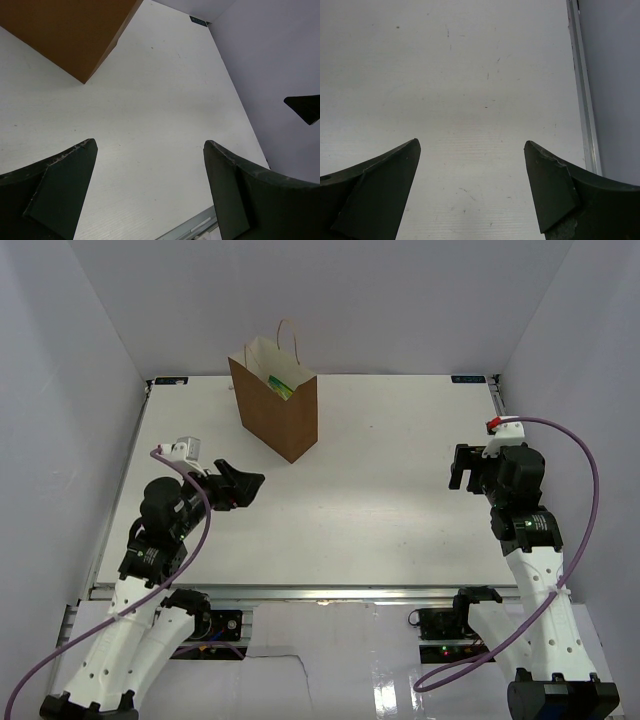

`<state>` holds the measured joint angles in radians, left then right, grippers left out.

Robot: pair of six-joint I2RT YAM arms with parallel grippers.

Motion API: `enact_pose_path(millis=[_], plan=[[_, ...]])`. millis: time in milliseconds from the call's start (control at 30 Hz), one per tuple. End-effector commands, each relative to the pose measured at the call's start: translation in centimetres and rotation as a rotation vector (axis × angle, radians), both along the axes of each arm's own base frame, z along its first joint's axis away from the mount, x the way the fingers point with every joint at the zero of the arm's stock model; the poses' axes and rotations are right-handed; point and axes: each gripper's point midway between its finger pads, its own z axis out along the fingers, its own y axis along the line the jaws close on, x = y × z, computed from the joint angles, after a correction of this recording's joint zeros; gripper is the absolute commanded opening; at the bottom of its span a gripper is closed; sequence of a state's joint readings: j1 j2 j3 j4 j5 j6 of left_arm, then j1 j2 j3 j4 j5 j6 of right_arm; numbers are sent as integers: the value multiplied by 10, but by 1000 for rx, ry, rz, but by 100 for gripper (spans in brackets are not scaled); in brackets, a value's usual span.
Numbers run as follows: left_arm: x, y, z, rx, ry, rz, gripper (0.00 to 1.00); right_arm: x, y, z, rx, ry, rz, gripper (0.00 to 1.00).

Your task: Place the snacks into the paper bag

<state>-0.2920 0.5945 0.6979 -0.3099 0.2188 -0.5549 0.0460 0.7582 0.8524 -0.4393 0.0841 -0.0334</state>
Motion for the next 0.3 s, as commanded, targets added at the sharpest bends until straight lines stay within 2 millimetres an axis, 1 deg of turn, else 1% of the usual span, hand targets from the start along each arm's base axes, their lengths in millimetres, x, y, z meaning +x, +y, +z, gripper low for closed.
enact_pose_path(millis=[0,267], plan=[[-3,2,-3,-5,9,12,98,3,-4,3,-11,-26,-20,90],[-6,5,-3,-8,11,27,98,4,-2,2,-36,-27,15,90]])
